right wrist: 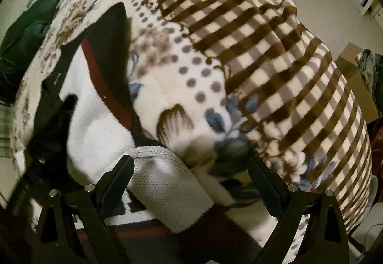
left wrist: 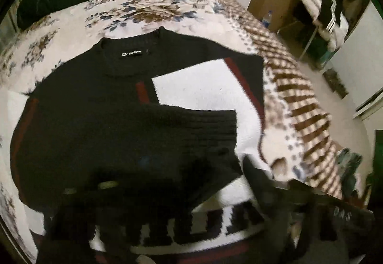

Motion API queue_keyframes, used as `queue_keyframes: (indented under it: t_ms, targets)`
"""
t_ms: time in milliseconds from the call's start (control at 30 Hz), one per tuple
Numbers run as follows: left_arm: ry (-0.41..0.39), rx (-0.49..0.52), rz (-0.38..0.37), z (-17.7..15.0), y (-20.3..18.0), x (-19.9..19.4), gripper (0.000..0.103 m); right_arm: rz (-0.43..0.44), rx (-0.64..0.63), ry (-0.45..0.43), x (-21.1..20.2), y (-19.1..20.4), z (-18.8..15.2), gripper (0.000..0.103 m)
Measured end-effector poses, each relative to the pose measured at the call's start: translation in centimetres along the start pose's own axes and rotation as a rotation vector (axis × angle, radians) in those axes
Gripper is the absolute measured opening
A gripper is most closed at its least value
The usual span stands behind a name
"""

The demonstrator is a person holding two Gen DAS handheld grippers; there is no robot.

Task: Fold small clothes

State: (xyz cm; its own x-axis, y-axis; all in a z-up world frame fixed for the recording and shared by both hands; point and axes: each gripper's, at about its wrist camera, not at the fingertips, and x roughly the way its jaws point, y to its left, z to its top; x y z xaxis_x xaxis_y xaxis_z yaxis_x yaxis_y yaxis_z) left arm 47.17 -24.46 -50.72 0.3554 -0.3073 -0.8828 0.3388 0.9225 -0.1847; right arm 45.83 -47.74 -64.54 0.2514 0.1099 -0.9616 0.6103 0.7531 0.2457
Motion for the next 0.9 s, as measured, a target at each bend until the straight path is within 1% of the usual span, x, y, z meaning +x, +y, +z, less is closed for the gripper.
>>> queue_keyframes:
  t_ms: [67,133,167,233,300,333,367,433,500,533,567,600,633,667,700,733,767,833,900]
  targets:
    - [-0.017,-0.038,-0.018,-0.2,1.0,-1.4,0.095,0.031,0.002,-0.008,-0.8,0.0,0.2,0.097]
    - [-0.039,-0.110,-0.046,-0.3,3.1,-3.5,0.095,0.085,-0.001,-0.029,-2.0,0.4,0.7,0.098]
    - [-0.066,-0.158,-0.023,-0.5,4.8,-5.0,0.095,0.109,-0.006,-0.043,-2.6,0.8,1.0,0.098]
    - [-0.093,-0.222,0.044,-1.0,7.9,-7.0,0.095,0.174,-0.029,-0.054,-3.3,2.2,1.8,0.098]
    - [-0.114,-0.277,0.142,-1.7,11.0,-8.5,0.095,0.242,-0.073,-0.042,-3.2,4.7,2.5,0.098]
    - [-0.119,-0.295,0.185,-2.1,12.4,-9.0,0.095,0.260,-0.101,-0.034,-2.8,6.3,2.8,0.098]
    - [-0.122,-0.324,0.249,-2.7,14.7,-9.4,0.095,0.273,-0.134,-0.028,-2.4,7.9,2.9,0.098]
    - [-0.095,-0.372,0.337,-3.7,17.9,-9.3,0.095,0.262,-0.210,0.007,-0.7,11.2,2.8,0.097]
    - [-0.061,-0.430,0.368,-4.7,20.8,-8.9,0.095,0.205,-0.249,0.068,1.8,13.6,2.4,0.097]
    - [-0.049,-0.463,0.389,-5.2,22.3,-8.7,0.095,0.178,-0.261,0.097,3.0,14.4,2.4,0.094]
    - [-0.041,-0.488,0.404,-5.7,23.4,-8.5,0.095,0.155,-0.273,0.109,4.0,15.1,2.3,0.081]
    - [-0.033,-0.512,0.411,-6.1,24.4,-8.4,0.095,0.098,-0.292,0.093,4.6,15.8,2.0,0.054]
    - [-0.030,-0.536,0.416,-6.6,25.5,-8.5,0.095,0.044,-0.312,0.071,4.7,16.3,1.7,0.036]
    - [-0.031,-0.549,0.418,-6.7,26.0,-8.6,0.095,0.022,-0.326,0.039,4.4,16.7,1.5,0.027]
    - [-0.035,-0.561,0.420,-6.8,26.6,-8.7,0.095,0.018,-0.332,0.018,3.9,16.8,1.3,0.022]
    - [-0.037,-0.566,0.421,-6.8,27.0,-8.8,0.095,0.013,-0.344,-0.009,3.0,17.0,1.1,0.019]
    - [-0.039,-0.570,0.418,-6.7,27.3,-8.8,0.095,0.014,-0.349,-0.026,2.3,17.0,1.2,0.014]
    - [-0.043,-0.568,0.405,-6.4,27.7,-8.8,0.095,0.025,-0.339,-0.080,-0.3,16.8,1.5,0.005]
    - [-0.051,-0.555,0.390,-5.6,27.9,-8.7,0.095,0.004,-0.314,-0.134,-2.6,15.9,2.6,0.005]
